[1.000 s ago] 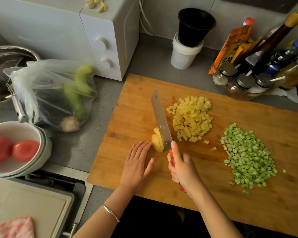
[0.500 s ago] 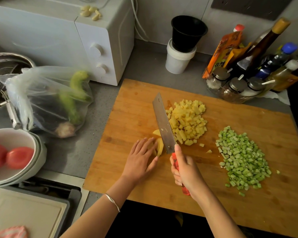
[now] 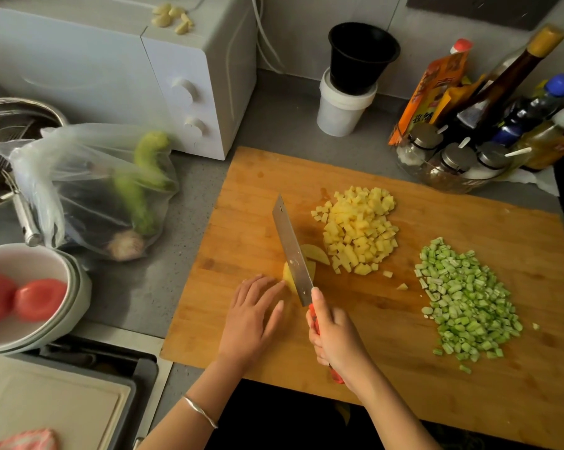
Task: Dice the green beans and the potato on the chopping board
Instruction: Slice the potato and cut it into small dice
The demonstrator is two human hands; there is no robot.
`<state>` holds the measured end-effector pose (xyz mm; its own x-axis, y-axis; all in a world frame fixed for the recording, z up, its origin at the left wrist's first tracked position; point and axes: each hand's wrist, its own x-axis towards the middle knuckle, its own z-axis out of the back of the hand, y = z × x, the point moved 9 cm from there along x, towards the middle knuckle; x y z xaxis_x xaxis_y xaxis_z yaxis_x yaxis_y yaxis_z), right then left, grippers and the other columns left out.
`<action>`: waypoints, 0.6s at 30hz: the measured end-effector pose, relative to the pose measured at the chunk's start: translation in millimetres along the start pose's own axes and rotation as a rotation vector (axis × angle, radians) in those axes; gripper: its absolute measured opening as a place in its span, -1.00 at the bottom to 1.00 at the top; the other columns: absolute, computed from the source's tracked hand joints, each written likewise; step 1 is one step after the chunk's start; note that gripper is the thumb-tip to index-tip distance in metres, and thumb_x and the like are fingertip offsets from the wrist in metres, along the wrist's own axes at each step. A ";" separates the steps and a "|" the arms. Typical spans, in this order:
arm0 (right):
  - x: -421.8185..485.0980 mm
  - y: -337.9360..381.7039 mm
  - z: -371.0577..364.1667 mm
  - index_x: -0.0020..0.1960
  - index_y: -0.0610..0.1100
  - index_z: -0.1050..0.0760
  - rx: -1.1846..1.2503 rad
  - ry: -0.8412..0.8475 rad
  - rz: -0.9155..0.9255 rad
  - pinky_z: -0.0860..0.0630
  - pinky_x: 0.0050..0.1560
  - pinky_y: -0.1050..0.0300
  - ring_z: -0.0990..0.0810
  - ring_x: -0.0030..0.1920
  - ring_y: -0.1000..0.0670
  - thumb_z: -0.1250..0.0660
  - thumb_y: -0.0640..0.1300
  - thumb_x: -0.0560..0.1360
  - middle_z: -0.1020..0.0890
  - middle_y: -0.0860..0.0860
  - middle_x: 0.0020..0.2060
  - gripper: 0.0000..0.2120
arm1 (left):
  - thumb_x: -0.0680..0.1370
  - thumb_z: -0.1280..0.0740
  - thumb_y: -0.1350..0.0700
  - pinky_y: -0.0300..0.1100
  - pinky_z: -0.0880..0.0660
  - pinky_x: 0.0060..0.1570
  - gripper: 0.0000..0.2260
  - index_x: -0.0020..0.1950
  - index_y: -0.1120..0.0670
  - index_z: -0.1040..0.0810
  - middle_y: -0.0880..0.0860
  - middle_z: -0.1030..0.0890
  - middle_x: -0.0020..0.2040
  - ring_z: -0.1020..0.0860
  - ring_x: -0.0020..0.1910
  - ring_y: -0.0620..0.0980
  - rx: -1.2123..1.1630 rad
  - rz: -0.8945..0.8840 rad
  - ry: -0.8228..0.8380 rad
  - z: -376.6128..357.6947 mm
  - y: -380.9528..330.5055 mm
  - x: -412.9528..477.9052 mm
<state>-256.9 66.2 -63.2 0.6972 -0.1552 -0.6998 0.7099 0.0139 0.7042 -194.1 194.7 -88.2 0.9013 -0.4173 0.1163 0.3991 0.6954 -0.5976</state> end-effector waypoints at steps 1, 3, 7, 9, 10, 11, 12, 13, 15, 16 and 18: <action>0.3 -0.5 -0.2 -0.31 -0.11 -0.24 -0.006 -0.004 -0.003 -0.08 -0.52 0.20 -0.15 -0.57 0.05 -0.06 0.36 0.43 -0.22 0.04 -0.56 -0.48 | 0.64 -0.01 -0.16 -0.04 -0.18 0.40 -0.61 0.36 -0.07 -0.44 -0.06 -0.46 0.30 -0.28 0.41 -0.05 0.009 -0.003 0.006 -1.0 -0.5 0.0; 2.1 -3.2 -0.9 -0.31 -0.11 -0.24 -0.019 -0.008 -0.015 -0.08 -0.52 0.19 -0.15 -0.58 0.06 -0.06 0.31 0.51 -0.21 0.04 -0.55 -0.49 | 0.64 0.01 -0.17 -0.03 -0.18 0.41 -0.59 0.36 -0.08 -0.45 -0.05 -0.46 0.30 -0.27 0.41 -0.05 0.017 0.004 0.017 -2.3 0.2 -0.5; 6.4 -7.5 0.3 -0.32 -0.11 -0.24 -0.067 -0.019 -0.030 -0.10 -0.50 0.17 -0.17 -0.58 0.08 -0.05 0.28 0.57 -0.22 0.04 -0.54 -0.50 | 0.64 0.03 -0.19 -0.03 -0.17 0.42 -0.57 0.37 -0.09 -0.44 -0.06 -0.46 0.30 -0.26 0.42 -0.06 0.016 0.020 0.031 -2.9 1.4 -0.9; 9.0 -8.7 0.4 -0.32 -0.10 -0.24 -0.123 -0.028 -0.031 -0.12 -0.48 0.17 -0.19 -0.58 0.10 -0.02 0.29 0.57 -0.23 0.04 -0.54 -0.49 | 0.64 0.03 -0.19 -0.07 -0.13 0.43 -0.57 0.37 -0.09 -0.45 -0.06 -0.46 0.30 -0.26 0.41 -0.07 0.017 0.022 0.028 -2.3 0.9 -0.7; 11.1 -9.8 -0.3 -0.33 -0.10 -0.24 -0.150 -0.035 -0.031 -0.14 -0.48 0.18 -0.20 -0.58 0.10 -0.01 0.30 0.56 -0.25 0.05 -0.55 -0.48 | 0.64 0.03 -0.19 -0.11 -0.10 0.43 -0.57 0.37 -0.09 -0.45 -0.07 -0.46 0.29 -0.26 0.41 -0.07 0.019 0.024 0.026 -1.7 0.5 -1.1; 13.4 -11.0 -1.3 -0.34 -0.11 -0.25 -0.177 -0.048 -0.031 -0.16 -0.47 0.18 -0.22 -0.59 0.11 0.00 0.31 0.55 -0.26 0.08 -0.58 -0.47 | 0.64 0.02 -0.19 -0.13 -0.08 0.43 -0.57 0.36 -0.09 -0.45 -0.06 -0.46 0.29 -0.26 0.41 -0.07 0.020 0.025 0.021 -0.8 0.3 -0.6; 15.6 -12.2 -2.1 -0.36 -0.11 -0.27 -0.201 -0.063 -0.032 -0.18 -0.47 0.19 -0.24 -0.60 0.12 0.01 0.32 0.54 -0.28 0.11 -0.62 -0.45 | 0.64 0.02 -0.19 -0.14 -0.08 0.43 -0.57 0.35 -0.09 -0.46 -0.06 -0.46 0.28 -0.26 0.41 -0.07 0.015 0.026 0.017 -0.4 0.4 -0.4; 17.0 -13.4 -2.8 -0.37 -0.10 -0.29 -0.219 -0.076 -0.035 -0.19 -0.48 0.20 -0.26 -0.61 0.14 0.01 0.34 0.52 -0.30 0.12 -0.65 -0.44 | 0.64 0.02 -0.19 -0.13 -0.08 0.42 -0.58 0.34 -0.09 -0.47 -0.06 -0.47 0.28 -0.26 0.41 -0.08 0.007 0.027 0.018 -0.4 0.5 -0.5; 18.6 -12.2 -4.0 -0.37 -0.08 -0.32 -0.230 -0.077 -0.042 -0.20 -0.49 0.22 -0.27 -0.62 0.15 0.03 0.37 0.49 -0.32 0.13 -0.69 -0.44 | 0.63 0.01 -0.19 -0.09 -0.11 0.42 -0.58 0.31 -0.08 -0.50 -0.07 -0.47 0.28 -0.26 0.41 -0.09 0.003 0.023 0.025 -1.1 -1.0 -0.5; 18.2 -10.5 -5.1 -0.35 -0.09 -0.32 -0.214 -0.065 -0.051 -0.20 -0.50 0.22 -0.26 -0.62 0.14 0.03 0.38 0.47 -0.31 0.13 -0.68 -0.44 | 0.63 0.00 -0.19 -0.08 -0.12 0.42 -0.58 0.29 -0.08 -0.51 -0.07 -0.47 0.28 -0.26 0.40 -0.09 0.012 0.016 0.025 -0.7 -1.5 -0.7; 15.3 -6.4 -3.2 -0.31 -0.11 -0.29 -0.126 -0.032 -0.082 -0.15 -0.54 0.23 -0.21 -0.63 0.11 0.00 0.36 0.52 -0.27 0.11 -0.63 -0.45 | 0.63 -0.01 -0.18 -0.08 -0.12 0.42 -0.58 0.27 -0.05 -0.53 -0.06 -0.48 0.29 -0.27 0.40 -0.07 0.025 0.011 0.021 -1.0 -1.5 -0.1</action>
<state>-250.4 66.9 -78.8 0.6343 -0.1925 -0.7488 0.7726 0.1239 0.6226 -195.0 193.1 -88.2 0.9018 -0.4220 0.0929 0.3937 0.7140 -0.5790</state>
